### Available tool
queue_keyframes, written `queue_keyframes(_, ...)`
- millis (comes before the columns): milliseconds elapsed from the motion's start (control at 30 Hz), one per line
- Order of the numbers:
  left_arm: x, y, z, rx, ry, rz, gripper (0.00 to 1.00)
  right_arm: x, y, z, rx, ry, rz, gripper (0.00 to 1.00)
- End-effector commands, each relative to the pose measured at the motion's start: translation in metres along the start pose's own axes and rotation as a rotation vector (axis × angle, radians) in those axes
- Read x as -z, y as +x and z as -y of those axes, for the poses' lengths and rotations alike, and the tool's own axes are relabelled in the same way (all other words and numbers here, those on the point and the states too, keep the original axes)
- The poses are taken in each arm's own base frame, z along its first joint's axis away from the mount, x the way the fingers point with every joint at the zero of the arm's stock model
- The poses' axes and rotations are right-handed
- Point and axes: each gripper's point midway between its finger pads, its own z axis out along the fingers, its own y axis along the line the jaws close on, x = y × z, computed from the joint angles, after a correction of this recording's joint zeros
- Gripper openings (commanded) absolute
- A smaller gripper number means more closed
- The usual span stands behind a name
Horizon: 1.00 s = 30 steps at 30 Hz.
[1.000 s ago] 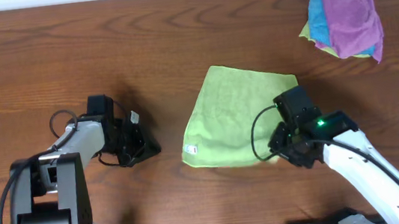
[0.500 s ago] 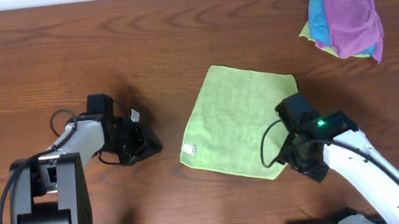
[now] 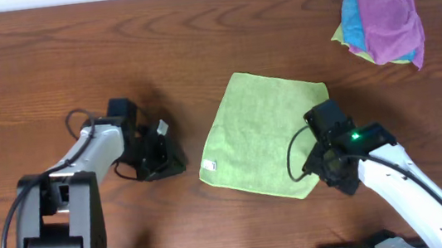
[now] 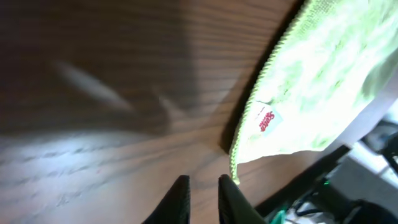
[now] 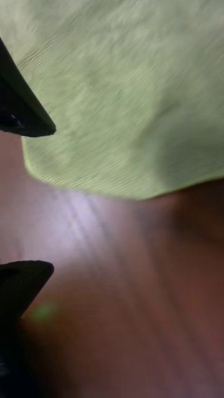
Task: Fold the cloth
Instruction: 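Grasp the cloth's lower left and lower right corners with both grippers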
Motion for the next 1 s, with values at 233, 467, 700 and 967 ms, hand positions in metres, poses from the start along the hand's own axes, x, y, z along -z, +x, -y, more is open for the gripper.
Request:
queue_keyframes(233, -0.006, -0.015, 0.014, -0.164, -0.058, 0.064, 0.34, -0.034, 0.040, -0.017, -0.127, -0.146, -0.182, 0.63)
queue_keyframes(467, -0.010, -0.015, 0.020, -0.180, -0.057, 0.064, 0.36, -0.057, 0.054, -0.010, -0.144, -0.169, -0.219, 0.62)
queue_keyframes(700, -0.025, -0.015, 0.041, -0.226, -0.054, 0.076, 0.36, -0.066, 0.049, -0.015, -0.143, -0.209, -0.184, 0.61)
queue_keyframes(967, -0.034, -0.013, 0.044, -0.247, -0.098, 0.086, 0.36, -0.077, 0.048, -0.009, -0.144, -0.204, -0.158, 0.59)
